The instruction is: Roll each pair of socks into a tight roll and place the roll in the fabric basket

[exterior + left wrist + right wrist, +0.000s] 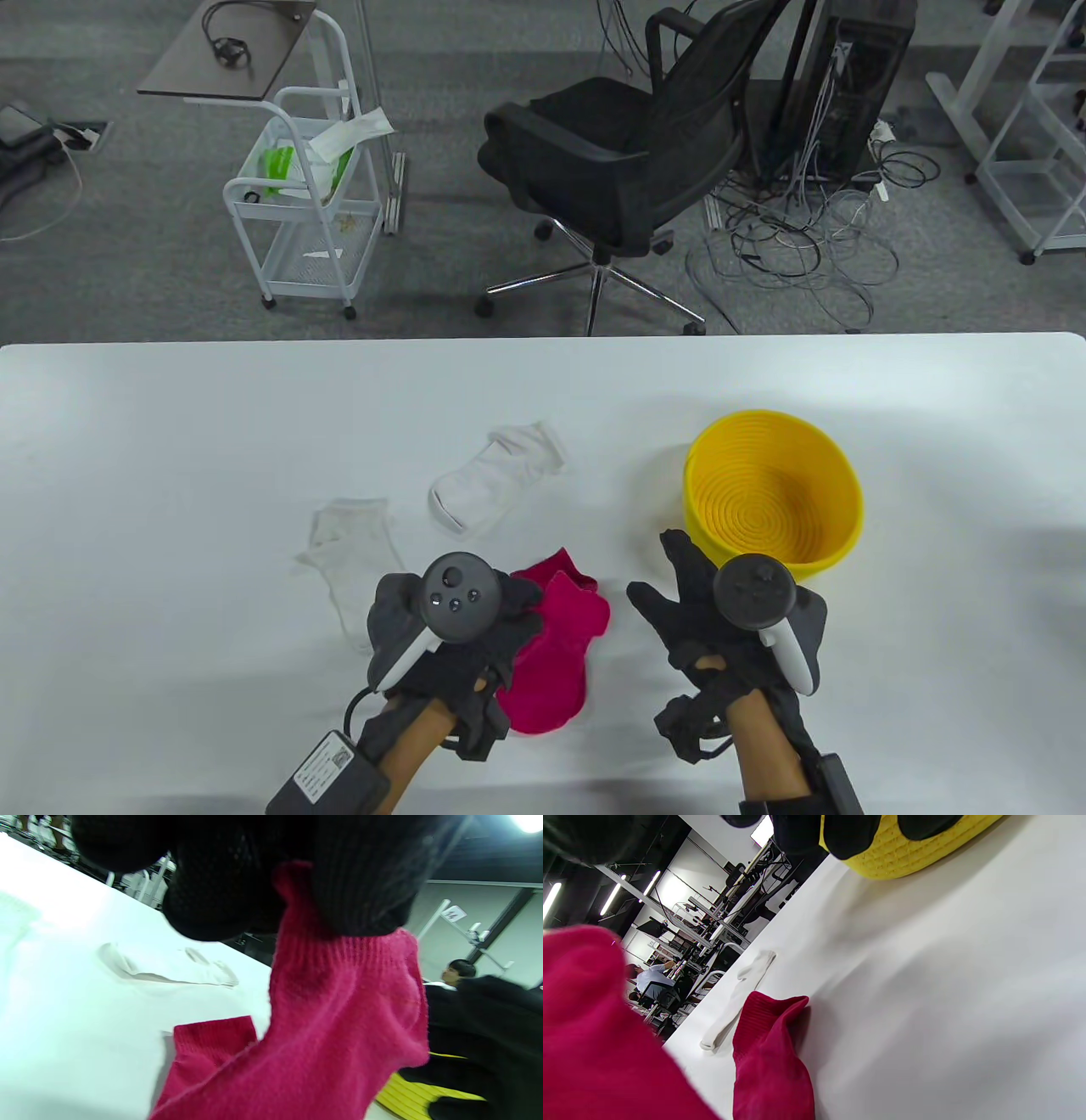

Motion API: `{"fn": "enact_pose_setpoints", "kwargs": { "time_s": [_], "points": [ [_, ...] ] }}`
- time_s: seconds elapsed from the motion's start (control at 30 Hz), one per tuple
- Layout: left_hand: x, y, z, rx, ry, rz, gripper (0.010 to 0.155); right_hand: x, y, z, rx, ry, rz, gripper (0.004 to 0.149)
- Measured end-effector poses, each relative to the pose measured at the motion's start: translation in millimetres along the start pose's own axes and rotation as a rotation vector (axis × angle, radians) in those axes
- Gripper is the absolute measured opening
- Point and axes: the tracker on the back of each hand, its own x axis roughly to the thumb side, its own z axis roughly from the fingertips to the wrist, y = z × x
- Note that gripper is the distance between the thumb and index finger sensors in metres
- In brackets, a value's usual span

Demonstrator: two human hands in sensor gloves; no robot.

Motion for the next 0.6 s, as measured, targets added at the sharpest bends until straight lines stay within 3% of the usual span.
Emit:
{"fn": "enact_pose_setpoints", "kwargs": {
  "time_s": [0.23,0.6],
  "points": [
    [-16,-27,-38,-0.039,0.066,0.001,0.043,0,0,0,0.009,0.004,0.001,0.087],
    [-35,-61,-65,-0.031,0.133,-0.092,0.044,1,4,0,0.037,-0.003,0.018,0.086]
  ]
}}
